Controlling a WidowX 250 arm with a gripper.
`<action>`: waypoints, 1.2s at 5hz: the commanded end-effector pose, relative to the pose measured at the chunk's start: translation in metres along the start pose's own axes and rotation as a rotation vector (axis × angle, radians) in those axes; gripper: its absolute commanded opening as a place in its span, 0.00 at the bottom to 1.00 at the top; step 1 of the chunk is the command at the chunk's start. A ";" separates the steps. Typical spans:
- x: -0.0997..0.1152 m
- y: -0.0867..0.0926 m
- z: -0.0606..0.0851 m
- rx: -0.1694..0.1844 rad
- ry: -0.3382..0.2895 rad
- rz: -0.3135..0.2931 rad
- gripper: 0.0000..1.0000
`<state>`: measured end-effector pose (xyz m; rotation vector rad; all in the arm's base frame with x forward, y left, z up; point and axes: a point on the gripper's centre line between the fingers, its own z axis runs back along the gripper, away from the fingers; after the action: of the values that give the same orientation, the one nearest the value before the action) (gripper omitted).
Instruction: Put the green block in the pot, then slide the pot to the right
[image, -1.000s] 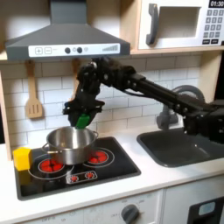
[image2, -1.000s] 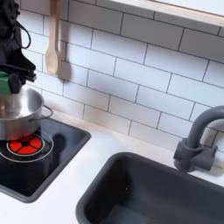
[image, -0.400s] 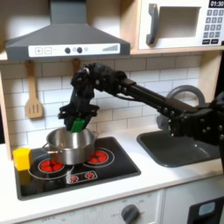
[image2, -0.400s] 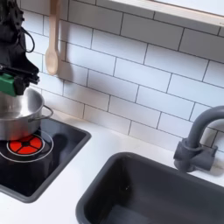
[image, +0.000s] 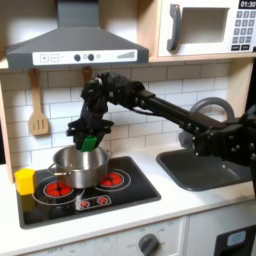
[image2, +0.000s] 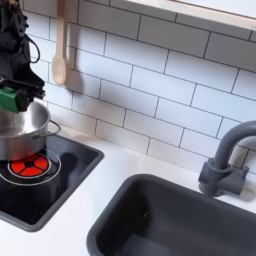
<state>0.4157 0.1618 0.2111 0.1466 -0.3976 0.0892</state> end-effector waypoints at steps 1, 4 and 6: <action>-0.004 0.000 -0.001 -0.013 0.036 -0.019 1.00; -0.012 -0.003 -0.011 -0.020 0.078 -0.047 1.00; -0.023 -0.011 -0.016 -0.041 0.111 -0.072 1.00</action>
<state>0.4011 0.1568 0.1787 0.1134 -0.2624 0.0329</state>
